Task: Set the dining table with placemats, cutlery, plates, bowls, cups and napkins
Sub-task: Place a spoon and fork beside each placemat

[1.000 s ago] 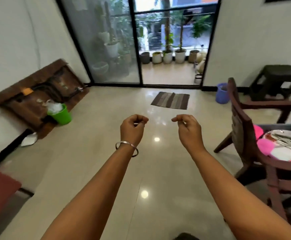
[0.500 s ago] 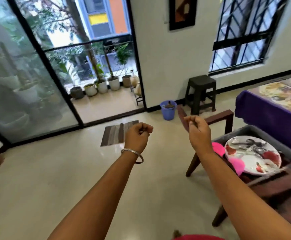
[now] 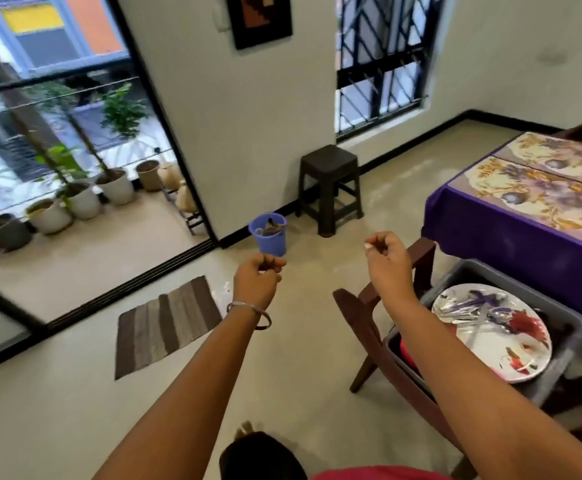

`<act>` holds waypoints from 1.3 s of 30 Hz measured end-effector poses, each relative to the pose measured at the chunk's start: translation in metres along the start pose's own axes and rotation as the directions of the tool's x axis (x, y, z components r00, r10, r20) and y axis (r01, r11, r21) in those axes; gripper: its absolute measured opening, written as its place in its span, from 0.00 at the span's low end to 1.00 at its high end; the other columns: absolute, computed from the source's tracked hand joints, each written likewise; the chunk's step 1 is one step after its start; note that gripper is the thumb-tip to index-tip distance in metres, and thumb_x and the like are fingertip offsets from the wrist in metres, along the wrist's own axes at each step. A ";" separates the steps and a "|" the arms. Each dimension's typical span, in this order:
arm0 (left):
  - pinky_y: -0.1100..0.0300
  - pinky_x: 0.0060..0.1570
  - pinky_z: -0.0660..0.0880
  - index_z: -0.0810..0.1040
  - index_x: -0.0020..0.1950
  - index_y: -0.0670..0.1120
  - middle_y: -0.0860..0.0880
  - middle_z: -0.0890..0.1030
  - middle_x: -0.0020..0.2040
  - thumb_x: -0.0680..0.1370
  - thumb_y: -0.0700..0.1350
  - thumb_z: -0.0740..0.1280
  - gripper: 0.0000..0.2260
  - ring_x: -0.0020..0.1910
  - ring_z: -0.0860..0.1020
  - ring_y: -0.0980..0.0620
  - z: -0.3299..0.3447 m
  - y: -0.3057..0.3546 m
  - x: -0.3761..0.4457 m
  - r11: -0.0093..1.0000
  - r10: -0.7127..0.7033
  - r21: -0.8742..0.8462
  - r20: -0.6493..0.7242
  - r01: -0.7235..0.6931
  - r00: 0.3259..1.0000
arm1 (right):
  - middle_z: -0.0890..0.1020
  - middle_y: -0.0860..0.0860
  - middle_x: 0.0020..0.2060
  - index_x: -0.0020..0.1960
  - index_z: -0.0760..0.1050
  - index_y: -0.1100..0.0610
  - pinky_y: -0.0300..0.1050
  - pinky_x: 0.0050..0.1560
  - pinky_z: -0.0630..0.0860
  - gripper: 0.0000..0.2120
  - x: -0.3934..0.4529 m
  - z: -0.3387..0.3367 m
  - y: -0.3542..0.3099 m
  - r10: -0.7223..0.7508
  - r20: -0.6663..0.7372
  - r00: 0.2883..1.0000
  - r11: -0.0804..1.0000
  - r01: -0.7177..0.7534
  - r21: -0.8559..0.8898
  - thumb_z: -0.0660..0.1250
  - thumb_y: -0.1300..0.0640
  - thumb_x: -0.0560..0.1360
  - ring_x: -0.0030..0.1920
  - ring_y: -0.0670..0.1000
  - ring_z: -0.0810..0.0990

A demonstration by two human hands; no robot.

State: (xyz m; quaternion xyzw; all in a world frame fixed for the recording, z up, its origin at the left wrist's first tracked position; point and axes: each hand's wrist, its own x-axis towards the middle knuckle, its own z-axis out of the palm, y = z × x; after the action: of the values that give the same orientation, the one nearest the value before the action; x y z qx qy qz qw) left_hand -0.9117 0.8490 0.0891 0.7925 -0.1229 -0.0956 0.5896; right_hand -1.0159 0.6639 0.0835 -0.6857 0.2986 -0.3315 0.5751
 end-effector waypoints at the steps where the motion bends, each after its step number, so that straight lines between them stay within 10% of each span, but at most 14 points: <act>1: 0.64 0.38 0.73 0.80 0.45 0.41 0.49 0.80 0.41 0.74 0.29 0.59 0.13 0.43 0.79 0.49 0.003 -0.006 0.027 1.000 0.009 0.003 0.033 -0.009 0.999 | 0.77 0.47 0.42 0.46 0.74 0.53 0.40 0.48 0.72 0.07 0.016 0.010 0.007 0.018 -0.033 0.999 1.000 -0.018 -0.004 0.61 0.63 0.78 0.43 0.46 0.74; 12: 0.58 0.44 0.75 0.78 0.42 0.47 0.54 0.80 0.41 0.75 0.31 0.61 0.12 0.44 0.79 0.52 0.050 -0.014 0.237 0.967 0.012 0.213 0.498 -0.136 0.867 | 0.78 0.50 0.44 0.42 0.75 0.50 0.35 0.39 0.70 0.14 0.125 0.088 0.059 0.218 -0.396 0.892 0.973 -0.230 0.019 0.60 0.67 0.77 0.38 0.45 0.73; 19: 0.60 0.43 0.75 0.81 0.46 0.41 0.56 0.80 0.40 0.75 0.34 0.66 0.06 0.40 0.78 0.55 0.173 -0.004 0.296 0.936 0.038 0.200 0.761 -0.291 0.647 | 0.78 0.53 0.40 0.47 0.75 0.59 0.39 0.41 0.71 0.03 0.168 0.048 0.100 0.309 -0.622 0.720 0.940 -0.332 0.081 0.65 0.65 0.75 0.40 0.49 0.75; 34: 0.55 0.45 0.77 0.79 0.40 0.50 0.52 0.81 0.39 0.72 0.33 0.63 0.12 0.40 0.78 0.51 0.405 0.011 0.271 0.845 -0.136 0.199 0.978 -0.497 0.160 | 0.80 0.49 0.44 0.41 0.75 0.52 0.45 0.55 0.72 0.15 0.187 -0.057 0.163 0.508 -0.784 0.357 0.824 -0.466 0.323 0.59 0.71 0.74 0.50 0.50 0.77; 39: 0.50 0.47 0.79 0.78 0.39 0.51 0.48 0.81 0.39 0.73 0.34 0.64 0.12 0.42 0.81 0.47 0.458 -0.016 0.227 0.802 -0.261 0.234 0.965 -0.550 0.029 | 0.78 0.50 0.41 0.46 0.74 0.55 0.38 0.40 0.73 0.11 0.166 -0.077 0.182 0.569 -0.796 0.207 0.778 -0.451 0.438 0.63 0.71 0.74 0.42 0.50 0.76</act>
State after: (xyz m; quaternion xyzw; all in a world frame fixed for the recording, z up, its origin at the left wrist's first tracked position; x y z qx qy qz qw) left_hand -0.8300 0.3659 -0.0592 0.6128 -0.6015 -0.5064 0.0782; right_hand -0.9825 0.4577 -0.0682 -0.2236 0.7474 -0.4524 0.4320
